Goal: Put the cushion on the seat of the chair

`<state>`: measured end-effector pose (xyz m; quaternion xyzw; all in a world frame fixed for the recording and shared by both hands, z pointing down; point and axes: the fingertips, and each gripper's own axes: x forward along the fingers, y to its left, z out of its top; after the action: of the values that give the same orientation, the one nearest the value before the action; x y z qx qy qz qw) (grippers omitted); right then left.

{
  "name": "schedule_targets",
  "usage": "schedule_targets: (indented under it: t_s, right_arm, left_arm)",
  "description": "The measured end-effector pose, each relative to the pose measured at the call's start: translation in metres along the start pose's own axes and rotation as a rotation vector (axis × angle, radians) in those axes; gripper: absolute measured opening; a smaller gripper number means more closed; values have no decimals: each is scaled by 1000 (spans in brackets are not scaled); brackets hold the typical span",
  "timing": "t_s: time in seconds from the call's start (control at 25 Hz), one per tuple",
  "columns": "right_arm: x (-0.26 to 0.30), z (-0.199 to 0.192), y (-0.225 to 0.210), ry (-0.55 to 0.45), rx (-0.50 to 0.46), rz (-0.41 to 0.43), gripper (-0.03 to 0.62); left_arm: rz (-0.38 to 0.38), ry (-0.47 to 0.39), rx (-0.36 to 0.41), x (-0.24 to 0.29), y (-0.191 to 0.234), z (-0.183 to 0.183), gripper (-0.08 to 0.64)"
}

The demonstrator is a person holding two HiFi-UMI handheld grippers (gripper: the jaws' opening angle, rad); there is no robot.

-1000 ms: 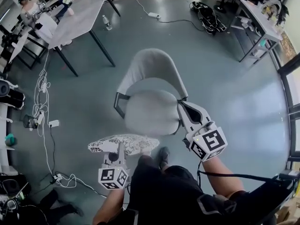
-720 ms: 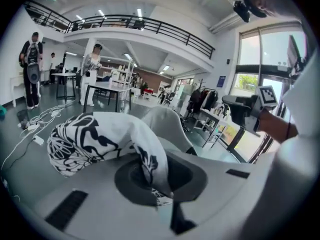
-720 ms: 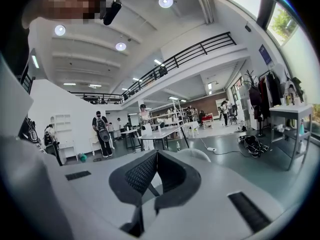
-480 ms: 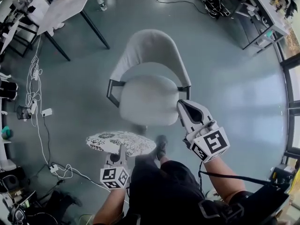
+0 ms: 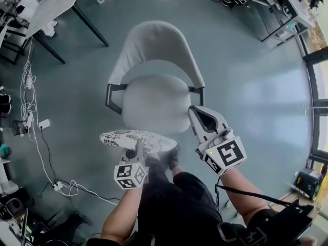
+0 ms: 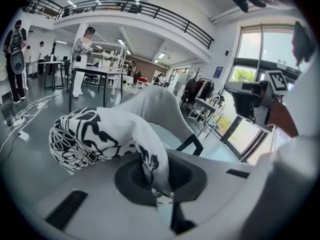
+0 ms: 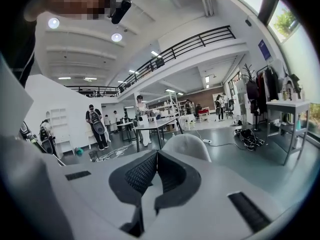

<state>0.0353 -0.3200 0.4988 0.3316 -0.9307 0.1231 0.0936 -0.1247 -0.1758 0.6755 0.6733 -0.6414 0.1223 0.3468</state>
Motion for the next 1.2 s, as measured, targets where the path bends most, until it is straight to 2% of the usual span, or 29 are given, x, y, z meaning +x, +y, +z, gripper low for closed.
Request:
schedule_targets:
  t_s: [0.52,0.72,0.88,1.08,1.2]
  right_arm:
    - [34,3,-43,-2,21,-93,11]
    - [46,-6,-57,17,38,-120,11]
    - [48,-19,-74,57,43,-150,11]
    - [56,-31,-86,75,66,-180,11]
    - [64,-39,-93,84,79,-197,11]
  left_arm:
    - [-82,-25,38,78,-10,37,17]
    - [-116,-2,51,116,-8,44,17]
    - [-157,25,17,155,-16,43,17]
    - [-187,58,73,194,-13,43,17]
    - [-233,81,103,215,-16,40,17]
